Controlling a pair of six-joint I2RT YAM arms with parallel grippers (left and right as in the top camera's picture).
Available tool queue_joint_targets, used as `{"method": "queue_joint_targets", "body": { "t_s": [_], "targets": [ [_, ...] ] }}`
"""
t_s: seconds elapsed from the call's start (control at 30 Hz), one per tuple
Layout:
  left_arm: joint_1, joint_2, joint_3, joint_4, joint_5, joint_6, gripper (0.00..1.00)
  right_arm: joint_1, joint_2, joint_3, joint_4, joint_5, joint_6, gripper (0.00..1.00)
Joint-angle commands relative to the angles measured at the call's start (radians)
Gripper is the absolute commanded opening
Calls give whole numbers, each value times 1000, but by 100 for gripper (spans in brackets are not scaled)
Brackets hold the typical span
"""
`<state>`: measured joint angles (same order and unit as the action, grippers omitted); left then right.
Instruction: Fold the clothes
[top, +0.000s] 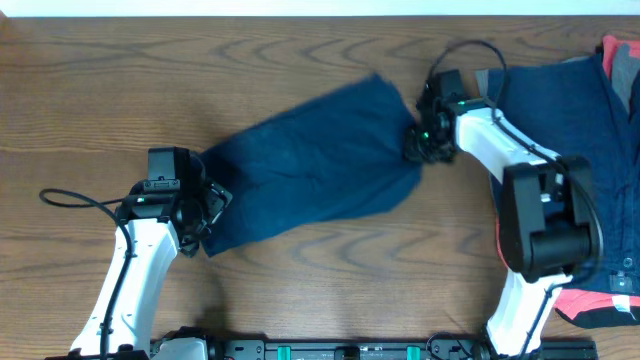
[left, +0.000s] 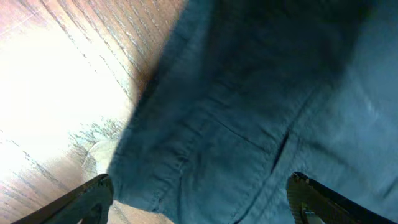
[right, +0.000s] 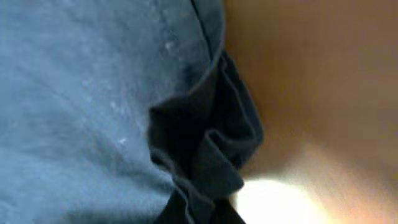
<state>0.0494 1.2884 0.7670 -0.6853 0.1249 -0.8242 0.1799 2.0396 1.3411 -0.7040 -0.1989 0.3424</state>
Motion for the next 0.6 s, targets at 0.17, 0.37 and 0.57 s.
{"method": "queue_joint_targets", "body": {
  "t_s": [0.17,0.37,0.57],
  "targets": [
    [-2,4,-10,7,-2,156,100,-16,-120,-20,-130,180,76,92],
    [0,20,-10,82,0,355,98,-42,-219,-19,-126,229,69,99],
    [0,138,-9,95,24,406,98,-66,-377,-19,-165,217,52,99]
  ]
}}
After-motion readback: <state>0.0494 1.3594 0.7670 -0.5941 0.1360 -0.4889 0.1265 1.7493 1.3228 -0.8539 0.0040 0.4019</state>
